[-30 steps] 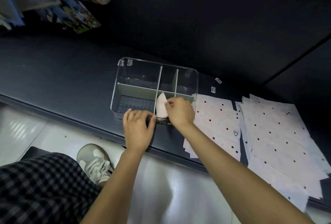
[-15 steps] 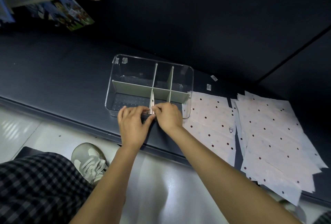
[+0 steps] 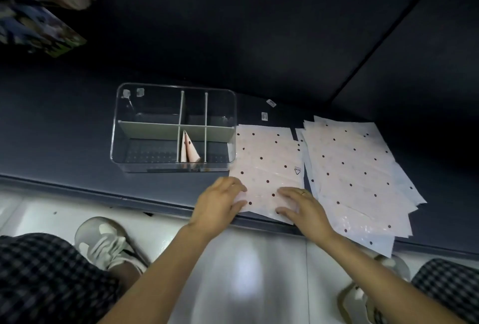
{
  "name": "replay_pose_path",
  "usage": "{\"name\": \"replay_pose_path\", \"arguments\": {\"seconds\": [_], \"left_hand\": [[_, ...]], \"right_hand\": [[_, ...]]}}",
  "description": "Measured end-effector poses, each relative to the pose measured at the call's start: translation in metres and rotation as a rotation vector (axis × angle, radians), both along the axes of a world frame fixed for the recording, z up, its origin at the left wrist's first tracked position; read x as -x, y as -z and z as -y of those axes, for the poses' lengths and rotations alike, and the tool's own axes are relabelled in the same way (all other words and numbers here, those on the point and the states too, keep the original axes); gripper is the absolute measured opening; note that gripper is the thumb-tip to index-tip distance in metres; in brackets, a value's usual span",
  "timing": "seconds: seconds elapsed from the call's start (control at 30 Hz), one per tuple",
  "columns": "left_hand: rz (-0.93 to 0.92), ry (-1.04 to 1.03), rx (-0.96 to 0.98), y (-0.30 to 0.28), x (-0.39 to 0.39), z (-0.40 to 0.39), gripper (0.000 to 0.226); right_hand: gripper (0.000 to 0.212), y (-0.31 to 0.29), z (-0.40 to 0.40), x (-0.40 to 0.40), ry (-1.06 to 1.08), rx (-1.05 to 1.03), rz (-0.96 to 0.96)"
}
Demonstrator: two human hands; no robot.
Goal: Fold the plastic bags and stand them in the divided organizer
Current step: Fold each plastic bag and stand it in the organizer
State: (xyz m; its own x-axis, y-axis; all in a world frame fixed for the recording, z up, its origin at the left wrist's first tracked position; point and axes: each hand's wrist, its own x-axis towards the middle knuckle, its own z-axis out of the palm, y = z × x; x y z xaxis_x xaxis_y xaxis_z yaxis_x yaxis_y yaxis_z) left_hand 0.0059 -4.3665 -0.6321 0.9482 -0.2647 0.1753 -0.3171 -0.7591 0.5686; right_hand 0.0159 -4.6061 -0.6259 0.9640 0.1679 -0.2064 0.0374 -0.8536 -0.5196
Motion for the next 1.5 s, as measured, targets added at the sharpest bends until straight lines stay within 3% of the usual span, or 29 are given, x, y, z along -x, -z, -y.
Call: {"name": "replay_pose_path", "arguments": {"seconds": [0.1,0.23,0.3,0.43,0.63,0.8,0.97,1.07,1.13,1.27,1.3,1.4,1.5], "left_hand": [[-0.207,0.168,-0.181,0.022,0.011,0.015,0.053],[-0.199,0.212,-0.326,0.03,0.017,0.019,0.058],[-0.164,0.187,-0.31,0.027,0.019,0.021,0.052],[-0.105,0.174,-0.228,0.02,0.016,0.025,0.043],[-0.007,0.172,-0.226,0.009,0.017,0.029,0.031],[-0.016,0.184,-0.202,0.011,0.021,0.03,0.029],[0.003,0.248,-0.202,0.011,0.027,0.029,0.042],[-0.045,0.243,-0.234,0.012,0.024,0.023,0.063],[-0.145,0.212,-0.171,0.013,0.019,0.017,0.064],[-0.242,-0.046,0.075,0.007,0.011,0.021,0.013],[-0.264,-0.108,0.129,0.005,0.009,0.024,0.012],[-0.334,-0.192,0.282,-0.001,0.002,0.036,0.017],[-0.237,-0.273,0.362,-0.007,0.004,0.052,0.047]], "right_hand": [[0.058,0.016,0.026,0.019,-0.147,0.111,-0.038],[0.023,0.028,0.034,0.027,-0.16,0.11,0.158],[0.012,0.027,0.034,0.027,-0.161,0.096,0.19],[0.015,0.019,0.038,0.022,-0.15,0.007,0.146],[0.038,0.016,0.052,0.02,-0.392,0.122,0.088],[0.015,0.015,0.047,0.03,-0.396,0.08,0.286],[0.002,0.018,0.048,0.037,-0.357,0.041,0.249],[0.016,0.011,0.052,0.035,-0.235,-0.06,0.082],[0.013,-0.003,0.054,0.03,-0.174,-0.17,-0.067],[0.02,-0.026,0.059,0.012,-0.033,-0.393,-0.173],[0.022,-0.03,0.058,0.006,0.009,-0.437,-0.154],[0.016,-0.034,0.054,-0.017,0.144,-0.53,-0.085],[0.013,-0.03,0.045,-0.041,0.227,-0.521,-0.026]]}}
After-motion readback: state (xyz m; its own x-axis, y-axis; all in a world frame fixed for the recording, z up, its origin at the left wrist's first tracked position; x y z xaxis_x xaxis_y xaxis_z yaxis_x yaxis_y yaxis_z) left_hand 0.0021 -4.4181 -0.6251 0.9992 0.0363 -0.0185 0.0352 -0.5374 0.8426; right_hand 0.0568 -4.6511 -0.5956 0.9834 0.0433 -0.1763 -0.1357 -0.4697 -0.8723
